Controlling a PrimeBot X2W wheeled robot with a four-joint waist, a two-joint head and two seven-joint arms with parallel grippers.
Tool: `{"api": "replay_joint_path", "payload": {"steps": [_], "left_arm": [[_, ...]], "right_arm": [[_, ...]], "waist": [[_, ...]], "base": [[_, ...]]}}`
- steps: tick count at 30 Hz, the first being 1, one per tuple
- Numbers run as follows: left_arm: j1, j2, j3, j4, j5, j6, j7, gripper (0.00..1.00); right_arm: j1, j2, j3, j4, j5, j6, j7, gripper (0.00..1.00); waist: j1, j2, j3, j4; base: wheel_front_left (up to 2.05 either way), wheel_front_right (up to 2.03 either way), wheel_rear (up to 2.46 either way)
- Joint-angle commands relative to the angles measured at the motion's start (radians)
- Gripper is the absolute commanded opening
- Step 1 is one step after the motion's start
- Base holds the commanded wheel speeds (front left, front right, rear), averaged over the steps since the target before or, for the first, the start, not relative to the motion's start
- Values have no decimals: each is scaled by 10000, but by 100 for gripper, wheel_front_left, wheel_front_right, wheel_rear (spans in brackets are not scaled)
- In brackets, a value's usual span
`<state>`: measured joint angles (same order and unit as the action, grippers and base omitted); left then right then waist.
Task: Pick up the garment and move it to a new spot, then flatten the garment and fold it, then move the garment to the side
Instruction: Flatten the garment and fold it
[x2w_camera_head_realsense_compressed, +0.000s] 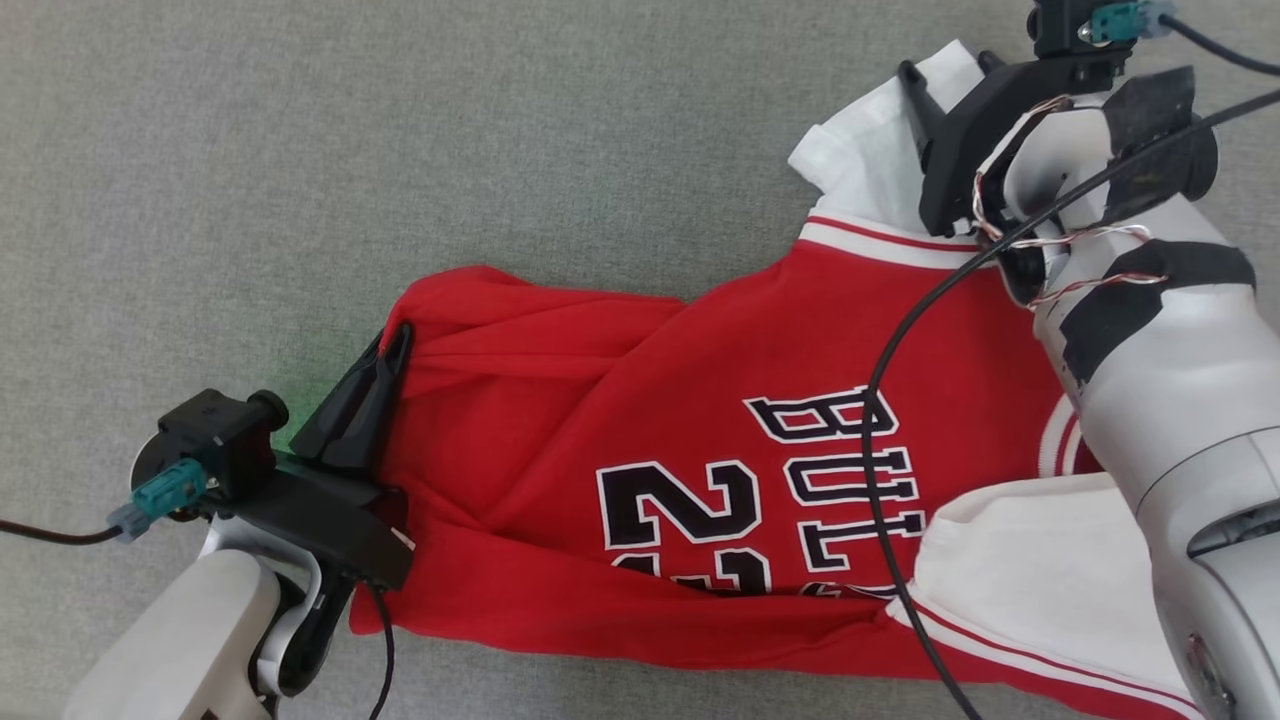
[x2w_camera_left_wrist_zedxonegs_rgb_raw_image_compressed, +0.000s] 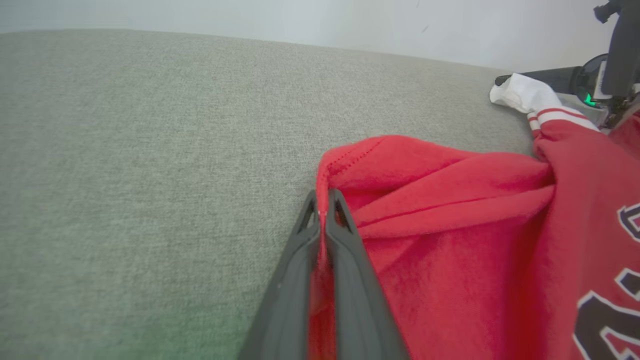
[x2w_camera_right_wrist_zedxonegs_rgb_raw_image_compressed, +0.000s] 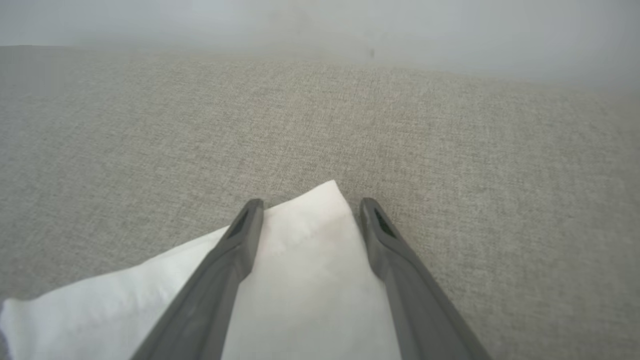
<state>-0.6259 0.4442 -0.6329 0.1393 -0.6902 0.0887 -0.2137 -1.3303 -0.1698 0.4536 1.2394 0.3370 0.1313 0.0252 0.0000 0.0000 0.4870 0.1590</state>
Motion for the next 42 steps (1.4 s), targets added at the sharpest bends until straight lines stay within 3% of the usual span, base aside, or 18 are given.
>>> {"api": "replay_joint_path", "payload": {"steps": [1,2,3,4,5,16,26,35,42], "left_arm": [[-94,16,-18,22,75,-54,-88,0],[-113,4,-15,38,68,-51,-92,0],[-114,-5,-13,53,64,-59,-101,0],[-114,-12,-12,64,68,-74,-121,0],[-125,-21,-7,78,70,-84,-138,0],[51,-39,302,534,-132,-126,-369,0],[763,118,642,786,-311,-7,-459,0],[1273,292,1083,933,-491,33,-506,0],[1614,262,1278,988,-551,61,-521,0]], "right_arm": [[-147,-60,11,97,-94,-12,-6,96],[-174,-82,-9,174,-150,-12,-20,78],[-217,-128,-44,241,-227,-12,-73,26],[-248,-161,-66,290,-303,-12,-147,8],[-253,-148,-85,327,-344,-12,-176,0],[-463,89,-215,327,-675,-12,-1737,0],[1193,29,541,-1059,627,-12,-2730,0],[3595,-1192,1870,-4576,2713,-12,-2897,0],[5606,-2280,1680,-7595,3714,-12,-2894,0]], "waist": [[0,0,148,128],[0,0,174,147],[0,0,197,161],[0,0,215,172],[0,0,228,176],[0,0,-219,-180],[0,0,-1005,-828],[0,0,-1540,-1428],[0,0,-1968,-1658]], "base": [[0,0,0],[0,0,0],[0,0,0],[0,0,0],[0,0,0],[0,0,0],[0,0,0],[0,0,0],[0,0,0]]}}
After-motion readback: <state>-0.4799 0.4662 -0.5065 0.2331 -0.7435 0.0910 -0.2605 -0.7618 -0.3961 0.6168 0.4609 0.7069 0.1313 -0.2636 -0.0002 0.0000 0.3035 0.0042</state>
